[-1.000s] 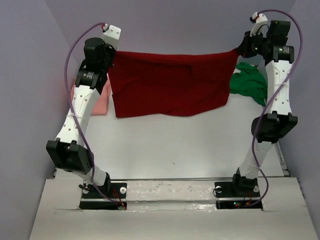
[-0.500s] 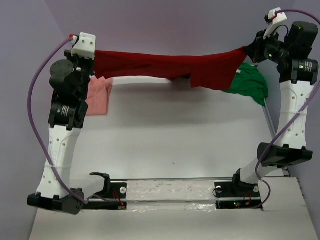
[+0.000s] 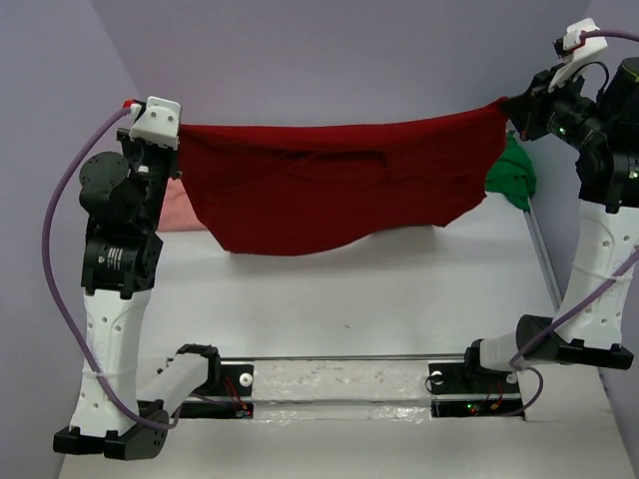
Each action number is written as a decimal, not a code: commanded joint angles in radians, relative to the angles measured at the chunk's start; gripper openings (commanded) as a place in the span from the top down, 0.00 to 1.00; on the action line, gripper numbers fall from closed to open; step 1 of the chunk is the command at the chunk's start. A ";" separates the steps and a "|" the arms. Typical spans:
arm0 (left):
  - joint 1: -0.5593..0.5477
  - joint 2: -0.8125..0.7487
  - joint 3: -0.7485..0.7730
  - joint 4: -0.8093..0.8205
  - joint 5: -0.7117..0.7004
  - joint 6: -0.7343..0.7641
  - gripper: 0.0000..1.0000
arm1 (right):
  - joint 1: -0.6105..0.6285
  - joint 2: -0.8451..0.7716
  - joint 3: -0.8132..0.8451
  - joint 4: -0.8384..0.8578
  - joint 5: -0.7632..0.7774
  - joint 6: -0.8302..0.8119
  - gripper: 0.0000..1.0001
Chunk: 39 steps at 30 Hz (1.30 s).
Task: Fold and stack the t-shirts
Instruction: Flatten the tshirt out
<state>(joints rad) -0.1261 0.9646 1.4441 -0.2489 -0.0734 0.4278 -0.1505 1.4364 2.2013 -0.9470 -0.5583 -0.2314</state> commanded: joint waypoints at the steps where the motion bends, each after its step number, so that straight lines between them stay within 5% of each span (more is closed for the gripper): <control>1: 0.011 -0.069 0.041 -0.027 0.142 -0.020 1.00 | -0.008 -0.109 -0.020 -0.004 -0.034 0.033 1.00; 10: 0.092 -0.366 -0.280 -0.274 0.380 0.037 1.00 | -0.008 -0.497 -0.526 -0.077 -0.069 -0.002 1.00; 15: 0.118 -0.443 -0.304 -0.311 0.403 0.062 1.00 | -0.017 -0.535 -0.578 -0.101 -0.045 -0.017 1.00; 21: 0.118 -0.282 -0.270 -0.169 0.373 0.031 1.00 | -0.017 -0.392 -0.618 0.055 -0.038 -0.017 1.00; 25: 0.118 -0.039 -0.293 -0.066 0.380 0.011 1.00 | -0.017 -0.166 -0.631 0.195 -0.035 -0.014 1.00; 30: 0.118 0.277 -0.220 0.077 0.400 -0.053 1.00 | -0.017 0.171 -0.458 0.267 -0.031 -0.008 1.00; 35: 0.117 0.615 0.184 0.057 0.397 -0.101 1.00 | -0.017 0.482 -0.043 0.179 -0.025 0.004 1.00; 39: 0.114 0.738 0.496 -0.018 0.356 -0.110 1.00 | -0.017 0.558 0.223 0.120 -0.023 0.023 1.00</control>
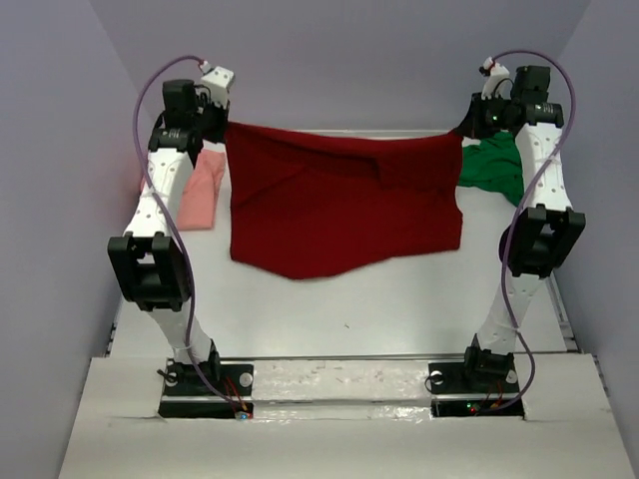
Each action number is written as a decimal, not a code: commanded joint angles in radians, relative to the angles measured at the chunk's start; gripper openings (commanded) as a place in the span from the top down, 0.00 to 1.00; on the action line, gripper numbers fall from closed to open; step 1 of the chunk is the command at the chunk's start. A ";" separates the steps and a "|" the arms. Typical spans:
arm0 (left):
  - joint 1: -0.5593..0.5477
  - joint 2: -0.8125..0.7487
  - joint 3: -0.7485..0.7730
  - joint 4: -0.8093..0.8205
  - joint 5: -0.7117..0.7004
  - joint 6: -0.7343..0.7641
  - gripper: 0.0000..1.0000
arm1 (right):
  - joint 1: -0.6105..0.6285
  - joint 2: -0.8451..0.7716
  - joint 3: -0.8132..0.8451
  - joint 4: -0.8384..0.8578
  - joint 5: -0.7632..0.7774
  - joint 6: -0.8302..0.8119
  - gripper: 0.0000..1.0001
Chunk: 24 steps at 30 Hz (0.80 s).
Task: Fold and stack the t-shirts
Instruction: Flatten the tshirt out
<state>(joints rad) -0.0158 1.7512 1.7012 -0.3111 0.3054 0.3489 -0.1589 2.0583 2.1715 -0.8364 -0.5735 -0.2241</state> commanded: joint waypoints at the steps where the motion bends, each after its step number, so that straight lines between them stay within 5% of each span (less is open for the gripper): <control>1: 0.004 -0.027 0.344 0.029 -0.040 -0.030 1.00 | -0.008 -0.061 0.290 0.005 -0.006 0.026 1.00; 5: 0.004 -0.083 0.457 0.001 -0.074 -0.022 1.00 | -0.008 -0.137 0.357 -0.010 -0.006 0.032 1.00; 19: 0.004 -0.801 -0.199 0.027 -0.052 0.010 1.00 | -0.008 -0.762 -0.162 -0.047 0.000 -0.029 1.00; 24: 0.005 -0.886 -0.196 -0.022 -0.074 0.013 1.00 | -0.008 -0.866 -0.161 -0.090 0.029 -0.031 1.00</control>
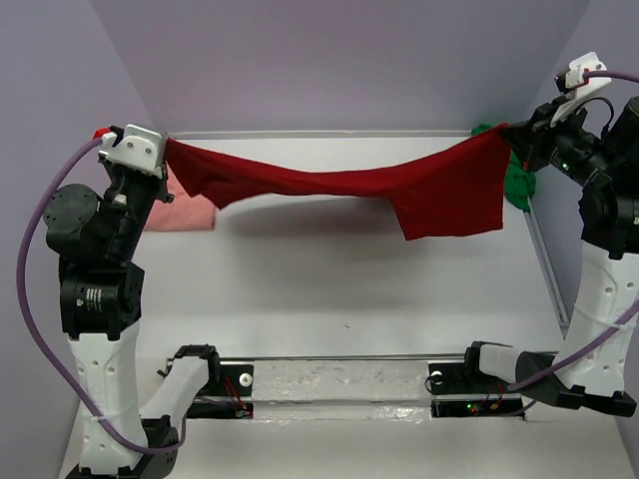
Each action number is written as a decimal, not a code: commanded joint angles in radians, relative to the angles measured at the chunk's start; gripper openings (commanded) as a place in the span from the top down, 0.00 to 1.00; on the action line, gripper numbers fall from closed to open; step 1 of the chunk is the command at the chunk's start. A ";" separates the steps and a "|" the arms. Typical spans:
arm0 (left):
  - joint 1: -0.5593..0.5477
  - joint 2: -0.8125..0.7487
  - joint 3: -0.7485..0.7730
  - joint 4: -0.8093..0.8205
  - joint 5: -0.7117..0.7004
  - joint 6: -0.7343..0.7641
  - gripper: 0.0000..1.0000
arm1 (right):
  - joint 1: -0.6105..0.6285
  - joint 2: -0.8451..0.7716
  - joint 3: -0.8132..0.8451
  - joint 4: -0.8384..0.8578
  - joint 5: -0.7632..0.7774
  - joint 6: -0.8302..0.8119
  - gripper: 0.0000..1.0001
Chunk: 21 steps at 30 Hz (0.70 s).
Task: Fold and stack the t-shirts
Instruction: Flatten the tshirt out
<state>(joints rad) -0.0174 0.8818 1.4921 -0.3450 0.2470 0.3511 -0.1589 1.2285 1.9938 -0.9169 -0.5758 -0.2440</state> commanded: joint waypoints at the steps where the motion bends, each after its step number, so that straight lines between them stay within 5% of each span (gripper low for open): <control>1: 0.008 -0.014 0.051 0.008 -0.018 0.011 1.00 | -0.008 -0.034 0.069 -0.019 0.031 -0.009 1.00; 11: 0.010 0.086 0.152 0.026 0.021 -0.027 1.00 | -0.008 0.055 0.188 0.024 0.013 0.049 1.00; 21: 0.010 0.428 0.117 0.225 -0.005 -0.024 1.00 | -0.008 0.428 0.138 0.187 -0.004 0.049 1.00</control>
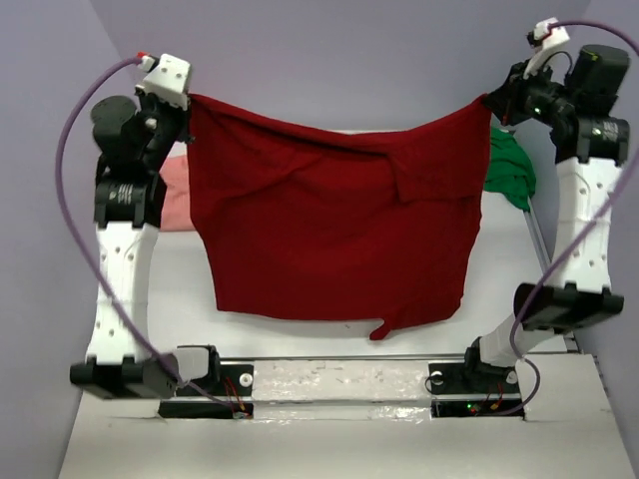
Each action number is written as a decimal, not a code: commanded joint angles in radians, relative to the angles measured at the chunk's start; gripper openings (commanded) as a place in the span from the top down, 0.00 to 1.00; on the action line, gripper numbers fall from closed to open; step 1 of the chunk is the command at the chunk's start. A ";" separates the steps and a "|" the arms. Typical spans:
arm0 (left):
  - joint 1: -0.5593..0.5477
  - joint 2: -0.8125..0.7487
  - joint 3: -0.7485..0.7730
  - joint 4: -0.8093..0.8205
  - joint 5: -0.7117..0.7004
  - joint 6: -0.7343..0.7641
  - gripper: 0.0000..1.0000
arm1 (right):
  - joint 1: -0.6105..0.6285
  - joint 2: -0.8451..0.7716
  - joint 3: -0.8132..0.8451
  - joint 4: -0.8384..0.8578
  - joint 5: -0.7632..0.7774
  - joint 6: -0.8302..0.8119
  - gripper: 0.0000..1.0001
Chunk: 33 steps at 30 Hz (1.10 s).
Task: Fold and stack the t-shirts
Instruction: Flatten the tshirt out
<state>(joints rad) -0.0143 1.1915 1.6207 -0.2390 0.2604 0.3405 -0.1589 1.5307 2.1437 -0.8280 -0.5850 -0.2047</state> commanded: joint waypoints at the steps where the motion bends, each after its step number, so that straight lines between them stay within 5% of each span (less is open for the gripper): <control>1: 0.007 0.184 0.005 0.130 -0.016 -0.020 1.00 | -0.008 0.202 0.023 0.101 0.011 0.005 1.00; 9: -0.001 0.574 0.393 0.026 -0.043 -0.035 1.00 | -0.008 0.583 0.456 0.055 0.034 0.031 1.00; 14: -0.056 0.616 0.605 -0.040 -0.059 -0.025 1.00 | -0.008 0.528 0.489 0.050 0.016 0.041 1.00; 22: -0.070 0.135 0.255 0.001 -0.003 -0.021 1.00 | -0.008 0.016 0.061 0.066 0.024 -0.027 1.00; 29: -0.069 -0.217 -0.181 -0.176 0.110 0.100 1.00 | -0.008 -0.415 -0.403 -0.084 -0.025 -0.056 1.00; 30: -0.069 -0.251 -0.226 -0.222 0.147 0.130 0.97 | -0.008 -0.452 -0.444 -0.135 -0.035 -0.076 0.91; 31: -0.069 -0.309 -0.311 -0.256 0.169 0.171 0.80 | -0.008 -0.487 -0.480 -0.192 -0.039 -0.125 0.33; 32: -0.070 -0.338 -0.353 -0.332 0.180 0.187 0.25 | -0.008 -0.521 -0.558 -0.277 -0.020 -0.145 0.16; 33: -0.070 -0.366 -0.387 -0.365 0.189 0.216 0.21 | -0.008 -0.597 -0.599 -0.296 0.014 -0.159 0.01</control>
<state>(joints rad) -0.0887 0.8227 1.3956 -0.3611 0.3676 0.4454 -0.1623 1.0039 1.6989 -0.9085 -0.6041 -0.2817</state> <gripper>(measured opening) 0.444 0.824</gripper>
